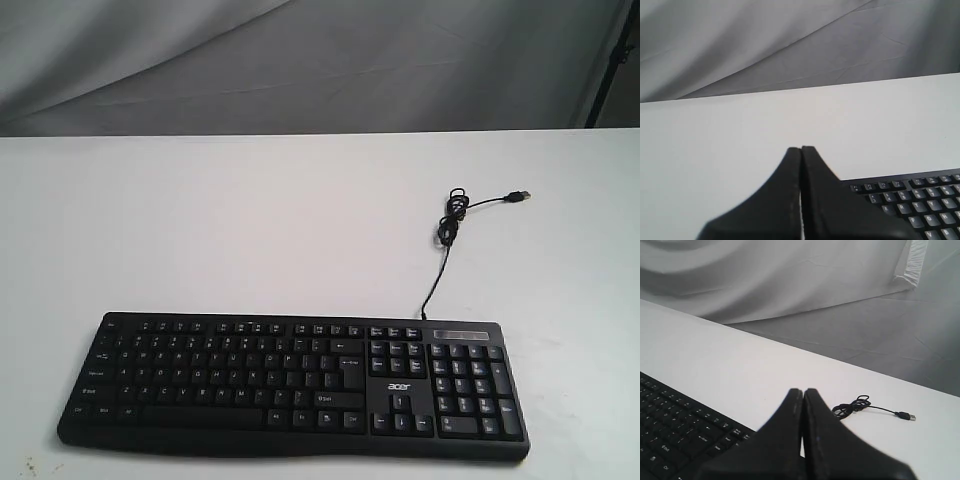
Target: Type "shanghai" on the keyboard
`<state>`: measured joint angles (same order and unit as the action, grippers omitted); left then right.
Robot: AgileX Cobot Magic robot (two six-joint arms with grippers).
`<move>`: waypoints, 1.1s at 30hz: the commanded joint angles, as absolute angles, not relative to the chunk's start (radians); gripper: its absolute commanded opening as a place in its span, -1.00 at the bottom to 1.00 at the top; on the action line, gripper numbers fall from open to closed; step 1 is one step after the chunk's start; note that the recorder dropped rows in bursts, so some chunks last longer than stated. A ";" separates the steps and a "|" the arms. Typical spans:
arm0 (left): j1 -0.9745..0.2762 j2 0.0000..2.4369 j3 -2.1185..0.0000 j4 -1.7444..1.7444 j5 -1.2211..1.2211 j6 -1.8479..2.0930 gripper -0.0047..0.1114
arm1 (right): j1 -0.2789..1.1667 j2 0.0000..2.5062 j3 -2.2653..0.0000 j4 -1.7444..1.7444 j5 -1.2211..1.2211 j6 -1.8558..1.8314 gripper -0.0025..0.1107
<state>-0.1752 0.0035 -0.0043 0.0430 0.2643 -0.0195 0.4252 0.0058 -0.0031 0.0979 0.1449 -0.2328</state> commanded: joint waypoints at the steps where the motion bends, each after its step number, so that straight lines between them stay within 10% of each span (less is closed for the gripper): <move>1: -0.179 0.000 0.000 0.044 0.261 -0.022 -0.92 | 0.419 0.000 0.000 0.089 0.144 -0.227 -0.96; 33: -0.179 0.000 0.000 0.044 0.261 -0.022 -0.92 | 0.419 0.315 -0.294 0.019 0.147 -0.227 -0.96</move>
